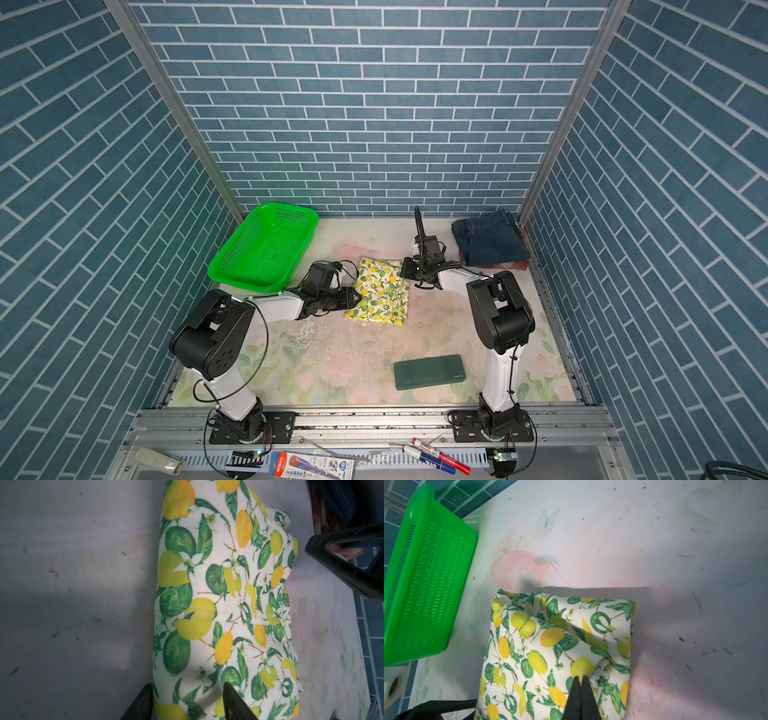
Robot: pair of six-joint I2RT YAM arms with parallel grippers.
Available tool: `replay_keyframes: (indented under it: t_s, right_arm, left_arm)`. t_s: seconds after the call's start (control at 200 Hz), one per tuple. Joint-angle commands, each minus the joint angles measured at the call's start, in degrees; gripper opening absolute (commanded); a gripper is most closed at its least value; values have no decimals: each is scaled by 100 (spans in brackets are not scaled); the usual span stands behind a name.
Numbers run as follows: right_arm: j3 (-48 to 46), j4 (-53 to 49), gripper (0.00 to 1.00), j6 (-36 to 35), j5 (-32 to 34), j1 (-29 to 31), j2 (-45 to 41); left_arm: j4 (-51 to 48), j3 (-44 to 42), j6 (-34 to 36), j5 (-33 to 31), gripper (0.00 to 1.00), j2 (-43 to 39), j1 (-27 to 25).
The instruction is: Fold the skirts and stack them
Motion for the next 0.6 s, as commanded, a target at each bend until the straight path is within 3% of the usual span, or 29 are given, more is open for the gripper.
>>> replay_keyframes:
  t_s: [0.0,0.195,0.3,0.385,0.475,0.595]
  right_arm:
    - [287,-303,0,-179,111,-33,-263]
    - [448,-649,0,-248,77,-80,-333]
    - [127,-556,24,-42,-8,-17,-435]
    - [-195,-492,36,138,118,117,-523]
    - [-482,-392,41,368,237,319,-570]
    - [-799,-208,41,744,390,574,-599]
  left_arm:
    - [-199,141,149,-92,56,-170,-21]
    - [-277,144,183,-165,56,-212,-13]
    - [-408,164,194,-316,56,-268,-13]
    - [-624,258,194,-476,57,-297,-10]
    - [-807,332,159,-656,60,-344,-8]
    - [-966,322,119,-974,74,-451,-21]
